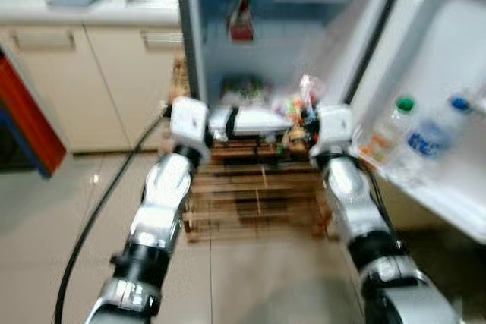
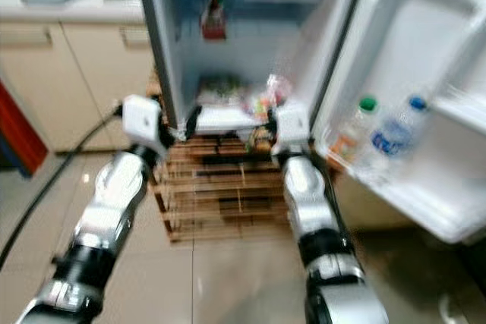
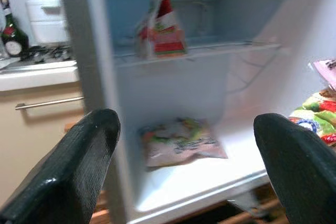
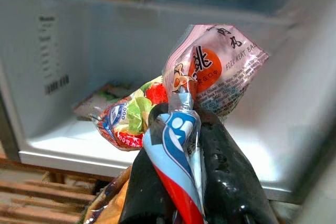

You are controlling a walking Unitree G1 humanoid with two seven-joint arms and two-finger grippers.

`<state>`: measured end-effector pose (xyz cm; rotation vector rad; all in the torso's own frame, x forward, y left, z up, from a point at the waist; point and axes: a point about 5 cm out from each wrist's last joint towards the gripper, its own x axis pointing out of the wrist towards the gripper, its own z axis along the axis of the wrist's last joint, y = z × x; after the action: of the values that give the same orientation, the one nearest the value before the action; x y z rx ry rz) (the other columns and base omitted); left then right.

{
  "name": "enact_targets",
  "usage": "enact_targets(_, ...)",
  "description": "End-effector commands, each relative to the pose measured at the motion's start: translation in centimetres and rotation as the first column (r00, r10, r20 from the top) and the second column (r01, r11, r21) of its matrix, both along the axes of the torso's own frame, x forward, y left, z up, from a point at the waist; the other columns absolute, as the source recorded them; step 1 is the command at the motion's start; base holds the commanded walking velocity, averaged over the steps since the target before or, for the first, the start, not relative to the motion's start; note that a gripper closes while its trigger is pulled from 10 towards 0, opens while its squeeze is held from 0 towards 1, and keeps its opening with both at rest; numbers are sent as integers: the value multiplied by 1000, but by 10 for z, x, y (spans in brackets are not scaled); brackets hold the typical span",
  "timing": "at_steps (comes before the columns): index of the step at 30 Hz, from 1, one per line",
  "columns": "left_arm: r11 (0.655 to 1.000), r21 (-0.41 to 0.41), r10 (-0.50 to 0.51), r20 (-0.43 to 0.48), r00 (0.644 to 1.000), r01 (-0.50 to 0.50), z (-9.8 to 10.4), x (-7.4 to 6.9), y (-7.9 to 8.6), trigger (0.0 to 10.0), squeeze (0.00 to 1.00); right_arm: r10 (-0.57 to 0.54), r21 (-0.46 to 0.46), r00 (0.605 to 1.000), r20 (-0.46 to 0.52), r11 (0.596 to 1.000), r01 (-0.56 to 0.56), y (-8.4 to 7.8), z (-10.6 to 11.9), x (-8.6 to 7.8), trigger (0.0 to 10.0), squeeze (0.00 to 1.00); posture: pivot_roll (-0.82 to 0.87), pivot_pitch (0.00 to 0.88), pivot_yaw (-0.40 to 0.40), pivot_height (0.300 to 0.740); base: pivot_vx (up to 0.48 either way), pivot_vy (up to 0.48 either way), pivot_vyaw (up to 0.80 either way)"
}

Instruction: Restocking fridge

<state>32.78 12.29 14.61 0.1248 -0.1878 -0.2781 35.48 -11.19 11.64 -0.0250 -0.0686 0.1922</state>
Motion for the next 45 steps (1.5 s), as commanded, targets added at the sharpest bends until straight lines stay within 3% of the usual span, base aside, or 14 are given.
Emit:
enact_targets(1,999,-5,-50,41,998,51,12,1,-13,10000,0,-9,-9,999,32,1000,9,-4,10,5,0,0,-51,0,-31,740,480,0,0)
enact_targets(7,996,30,-84,97,992,81,21,-3,-16,10000,0,-21,-1,1000,0,1000,21,-5,8,10,0,0,-38,0,-36,740,477,0,0)
enact_targets(10,986,39,-167,124,978,163,30,-8,-26,10000,0,-51,64,996,-68,996,55,-8,1,12,0,0,-29,0,-38,740,149,0,0)
enact_targets(16,897,28,-441,136,887,441,46,-26,-54,10000,0,-64,177,982,-177,979,96,-5,-4,18,0,0,-11,0,-33,740,0,0,0)
enact_targets(19,863,34,-505,115,855,505,45,-33,-58,10000,0,-56,204,978,-199,974,97,0,-3,21,0,0,10,0,-40,740,0,0,0)
enact_targets(22,818,55,-575,77,814,573,43,-44,-58,10000,0,-62,290,959,-277,946,145,4,-4,25,0,0,64,0,-59,740,0,0,0)
enact_targets(26,798,51,-602,46,797,600,44,-58,-51,10000,0,-47,377,945,-324,910,174,10,-3,27,0,0,135,0,-68,740,0,0,0)
enact_targets(28,797,52,-604,33,796,602,44,-62,-48,10000,0,-47,391,941,-334,902,183,12,-2,28,0,0,150,0,-65,740,0,0,0)
enact_targets(34,826,29,-558,-94,825,563,19,-95,-18,10000,0,-57,403,941,-332,894,197,22,8,32,0,0,188,39,-52,740,0,0,0)
enact_targets(36,830,27,-552,-108,827,558,17,-100,-15,10000,0,-58,401,941,-332,894,197,23,8,32,0,0,188,46,-53,740,0,0,0)
enact_targets(37,840,-12,-538,-139,831,542,15,-108,-11,10000,0,-62,386,944,-325,902,192,23,10,33,0,0,193,62,-59,740,0,0,0)
enact_targets(42,847,-116,-530,-102,842,519,33,-119,-12,10000,0,-86,295,958,-272,941,168,24,13,33,0,0,173,78,-70,740,0,0,0)
enact_targets(45,848,-133,-528,-115,842,513,32,-129,-11,10000,0,-88,284,959,-271,944,167,26,15,34,0,0,170,92,-70,740,0,0,0)
